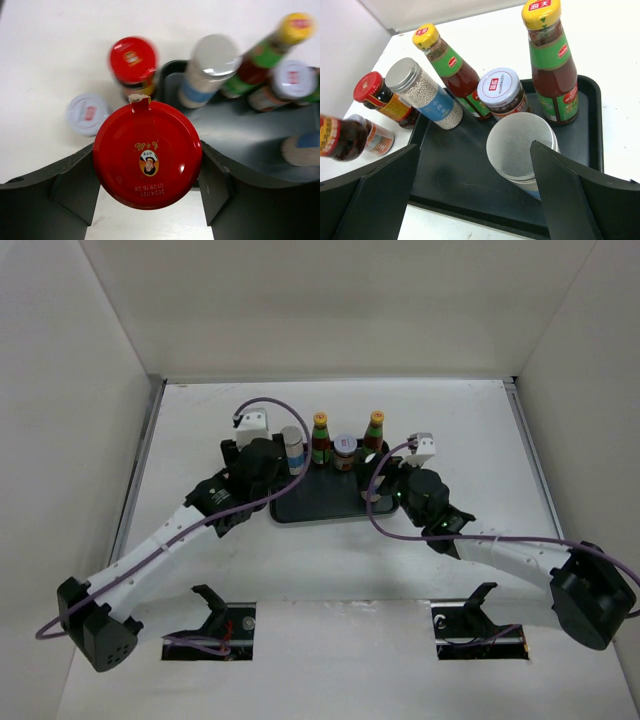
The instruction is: Organize the condiment bottles
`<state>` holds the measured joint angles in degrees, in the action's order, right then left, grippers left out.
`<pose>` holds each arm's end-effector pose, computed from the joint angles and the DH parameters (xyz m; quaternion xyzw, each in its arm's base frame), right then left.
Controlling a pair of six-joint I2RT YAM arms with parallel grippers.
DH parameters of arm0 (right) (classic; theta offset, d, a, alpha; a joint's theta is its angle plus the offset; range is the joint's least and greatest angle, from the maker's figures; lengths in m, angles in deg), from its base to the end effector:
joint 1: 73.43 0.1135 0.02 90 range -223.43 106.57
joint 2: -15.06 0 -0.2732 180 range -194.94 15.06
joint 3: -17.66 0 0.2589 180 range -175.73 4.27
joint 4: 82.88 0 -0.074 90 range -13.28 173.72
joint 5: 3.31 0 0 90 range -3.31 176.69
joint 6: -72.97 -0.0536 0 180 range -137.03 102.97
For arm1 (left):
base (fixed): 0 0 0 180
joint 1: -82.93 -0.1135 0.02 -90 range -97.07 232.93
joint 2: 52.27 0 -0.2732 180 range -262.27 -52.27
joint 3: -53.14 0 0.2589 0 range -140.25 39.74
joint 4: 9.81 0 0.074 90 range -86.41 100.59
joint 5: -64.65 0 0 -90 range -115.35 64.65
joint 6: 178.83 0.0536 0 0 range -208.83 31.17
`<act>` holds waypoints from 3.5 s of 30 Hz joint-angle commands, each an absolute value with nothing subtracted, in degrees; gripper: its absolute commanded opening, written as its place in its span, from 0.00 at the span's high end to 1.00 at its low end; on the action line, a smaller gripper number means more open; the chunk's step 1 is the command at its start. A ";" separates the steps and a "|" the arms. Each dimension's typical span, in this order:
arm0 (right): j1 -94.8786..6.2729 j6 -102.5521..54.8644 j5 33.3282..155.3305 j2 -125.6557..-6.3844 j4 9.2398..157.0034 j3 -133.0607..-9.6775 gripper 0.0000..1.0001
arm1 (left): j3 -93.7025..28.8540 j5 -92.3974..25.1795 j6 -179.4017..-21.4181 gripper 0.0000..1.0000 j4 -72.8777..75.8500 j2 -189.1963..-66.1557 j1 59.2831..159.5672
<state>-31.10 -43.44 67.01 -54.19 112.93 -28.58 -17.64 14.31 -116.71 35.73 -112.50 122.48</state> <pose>0.2228 0.1786 0.2522 0.0096 0.7476 0.2620 0.6102 0.2017 -0.1222 0.3320 -0.0710 0.8460 0.0091 0.5284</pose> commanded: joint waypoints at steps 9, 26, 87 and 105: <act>-34.89 -46.82 57.60 -48.40 115.10 -24.56 0.32 | -25.38 6.65 -116.96 0.48 11.07 -131.71 132.80; -37.35 -49.11 60.41 -46.73 114.92 -23.60 0.42 | -28.19 2.60 -117.66 0.37 4.12 -144.64 133.59; -36.12 -47.00 65.07 -50.07 115.97 -25.44 0.19 | -8.95 6.73 -110.54 0.27 -13.72 -138.40 105.29; -35.59 -46.74 64.54 -49.54 116.06 -25.44 0.19 | -11.40 8.58 -106.85 0.46 -16.80 -129.62 104.94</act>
